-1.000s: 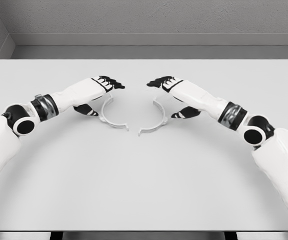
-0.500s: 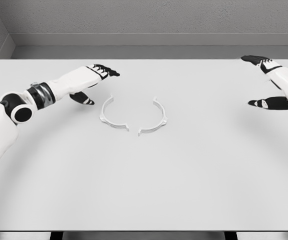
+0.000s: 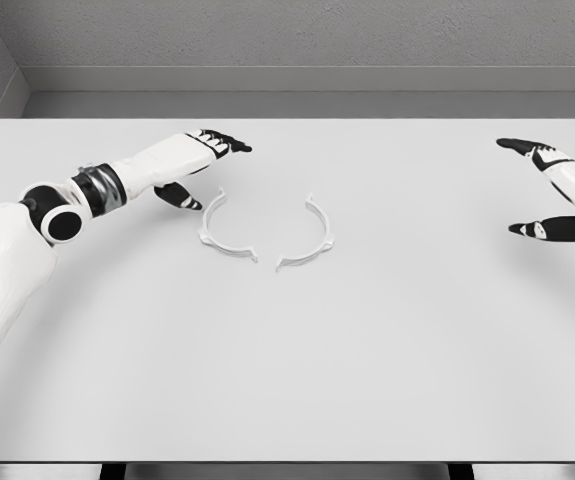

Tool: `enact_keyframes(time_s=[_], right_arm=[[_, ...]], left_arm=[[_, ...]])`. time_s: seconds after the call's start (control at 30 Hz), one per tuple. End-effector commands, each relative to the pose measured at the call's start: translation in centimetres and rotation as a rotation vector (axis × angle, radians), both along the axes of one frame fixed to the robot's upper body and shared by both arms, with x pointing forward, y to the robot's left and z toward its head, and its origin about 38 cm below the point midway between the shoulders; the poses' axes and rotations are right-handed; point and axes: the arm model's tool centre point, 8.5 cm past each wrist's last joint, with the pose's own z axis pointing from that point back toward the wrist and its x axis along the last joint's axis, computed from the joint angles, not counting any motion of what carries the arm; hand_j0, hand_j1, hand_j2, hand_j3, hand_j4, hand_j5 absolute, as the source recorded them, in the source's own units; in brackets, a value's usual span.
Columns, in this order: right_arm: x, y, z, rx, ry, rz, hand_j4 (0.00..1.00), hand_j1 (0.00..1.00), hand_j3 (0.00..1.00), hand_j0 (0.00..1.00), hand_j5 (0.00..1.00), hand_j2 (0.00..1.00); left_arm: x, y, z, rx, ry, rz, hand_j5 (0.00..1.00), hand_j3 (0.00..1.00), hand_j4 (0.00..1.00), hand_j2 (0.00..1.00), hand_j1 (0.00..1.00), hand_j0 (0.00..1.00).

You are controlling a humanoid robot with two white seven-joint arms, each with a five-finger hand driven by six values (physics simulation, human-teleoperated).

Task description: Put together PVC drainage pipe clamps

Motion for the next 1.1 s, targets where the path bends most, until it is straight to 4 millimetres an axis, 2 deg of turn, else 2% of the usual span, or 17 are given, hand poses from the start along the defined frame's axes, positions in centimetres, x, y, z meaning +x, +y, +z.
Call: enact_keyframes(time_s=[0.0,0.13,0.47,1.07], right_arm=[[0.0,-0.2,-0.1,0.007,0.006,-0.007,1.0,1.0,1.0,1.0,1.0,1.0],[0.0,-0.8,-0.7,0.007,0.024,-0.023,1.0,1.0,1.0,1.0,1.0,1.0],[0.1,-0.7,-0.6,0.004,0.02,-0.022,1.0,1.0,1.0,1.0,1.0,1.0],[0.1,-0.9,-0.8,0.003,0.027,-0.027,1.0,1.0,1.0,1.0,1.0,1.0]], left_arm=[[0.0,0.1,0.1,-0.007,0.001,0.003,1.0,1.0,1.0,1.0,1.0,1.0],[0.0,0.3,0.0,-0.005,0.001,0.008,1.0,1.0,1.0,1.0,1.0,1.0],[0.0,0.4,-0.6,-0.005,0.019,0.015,1.0,1.0,1.0,1.0,1.0,1.0],[-0.1,-1.4,-0.9,-0.017,0.021,-0.01,1.0,1.0,1.0,1.0,1.0,1.0]])
